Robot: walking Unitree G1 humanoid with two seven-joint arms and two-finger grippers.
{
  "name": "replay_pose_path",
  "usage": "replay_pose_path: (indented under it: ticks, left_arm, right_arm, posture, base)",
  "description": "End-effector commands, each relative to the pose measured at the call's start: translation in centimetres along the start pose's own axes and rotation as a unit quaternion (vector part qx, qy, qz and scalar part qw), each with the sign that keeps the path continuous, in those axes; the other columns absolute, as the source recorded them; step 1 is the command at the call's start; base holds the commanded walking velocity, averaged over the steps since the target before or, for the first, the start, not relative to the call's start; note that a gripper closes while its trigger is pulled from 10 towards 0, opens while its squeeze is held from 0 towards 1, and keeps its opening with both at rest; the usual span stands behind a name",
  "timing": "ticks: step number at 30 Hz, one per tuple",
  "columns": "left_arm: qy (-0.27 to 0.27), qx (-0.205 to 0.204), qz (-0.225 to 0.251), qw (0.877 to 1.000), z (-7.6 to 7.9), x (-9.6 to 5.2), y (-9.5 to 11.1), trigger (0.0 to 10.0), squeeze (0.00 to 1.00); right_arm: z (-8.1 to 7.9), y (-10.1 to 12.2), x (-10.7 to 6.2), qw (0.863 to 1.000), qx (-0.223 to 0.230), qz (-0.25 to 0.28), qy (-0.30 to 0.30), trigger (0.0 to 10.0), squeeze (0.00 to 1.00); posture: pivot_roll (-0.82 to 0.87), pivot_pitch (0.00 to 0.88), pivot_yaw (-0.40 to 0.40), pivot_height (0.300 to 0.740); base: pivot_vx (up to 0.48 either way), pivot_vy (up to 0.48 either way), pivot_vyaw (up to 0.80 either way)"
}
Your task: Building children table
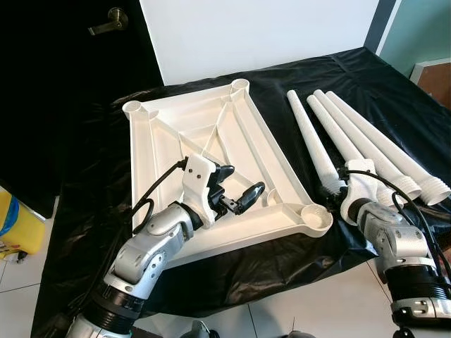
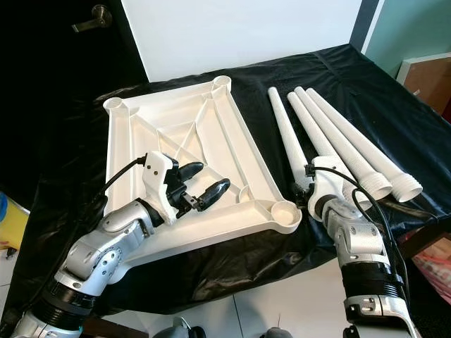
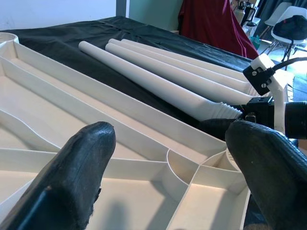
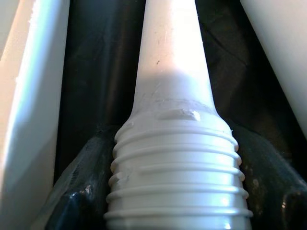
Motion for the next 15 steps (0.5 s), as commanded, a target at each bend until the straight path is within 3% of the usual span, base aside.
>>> replay_pose_path:
  ticks: [1,4,5,6,7,15]
  left_arm:
    - [-0.077,-0.003,0.009,0.997,0.8,-0.2,0.3,10.0,0.00]
    - [-0.071,-0.014,0.017,0.997,0.5,-0.2,0.6,10.0,0.00]
    - [-0.069,-0.019,0.021,0.997,0.3,-0.2,0.8,10.0,0.00]
    - [-0.069,-0.019,0.021,0.997,0.3,-0.2,0.8,10.0,0.00]
    - [-0.065,-0.026,0.026,0.997,0.0,-0.1,0.9,10.0,0.00]
    - [-0.073,-0.041,0.033,0.996,-0.8,0.1,1.3,10.0,0.00]
  right_arm:
    - [-0.5,-0.4,-0.1,1.000,0.011,-0.001,0.015,0.0,0.00]
    - [-0.8,0.7,-0.4,0.999,0.010,0.042,0.021,0.2,0.00]
    - [-0.9,1.3,-0.6,0.998,0.010,0.065,0.023,4.4,0.00]
    - [-0.9,1.3,-0.6,0.998,0.010,0.065,0.023,4.4,0.00]
    - [-1.1,2.0,-0.8,0.995,0.016,0.096,0.029,10.0,0.00]
    - [-2.5,3.5,-2.2,0.979,0.044,0.192,0.057,10.0,0.00]
  posture:
    - [-0.08,0.066,0.068,0.740]
    - [-0.09,0.075,0.072,0.740]
    - [-0.09,0.076,0.073,0.740]
    - [-0.09,0.076,0.073,0.740]
    - [-0.09,0.080,0.077,0.740]
    - [-0.10,0.088,0.086,0.740]
  base:
    - [0.000,0.000,0.00]
    - [0.000,0.000,0.00]
    - [0.000,0.000,0.00]
    - [0.000,0.000,0.00]
    - [0.000,0.000,0.00]
    - [0.000,0.000,0.00]
Point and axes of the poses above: a point about 5 cm out from each wrist's last joint towards the gripper, its own x axis pointing out of the wrist towards the gripper, its own y axis along the axis of the wrist's last joint, z = x × y, the point moved 1 cm from there along x, pointing out of the wrist towards the gripper, and after that the axes turned 8 degrees about x, right-handed, at the moved point
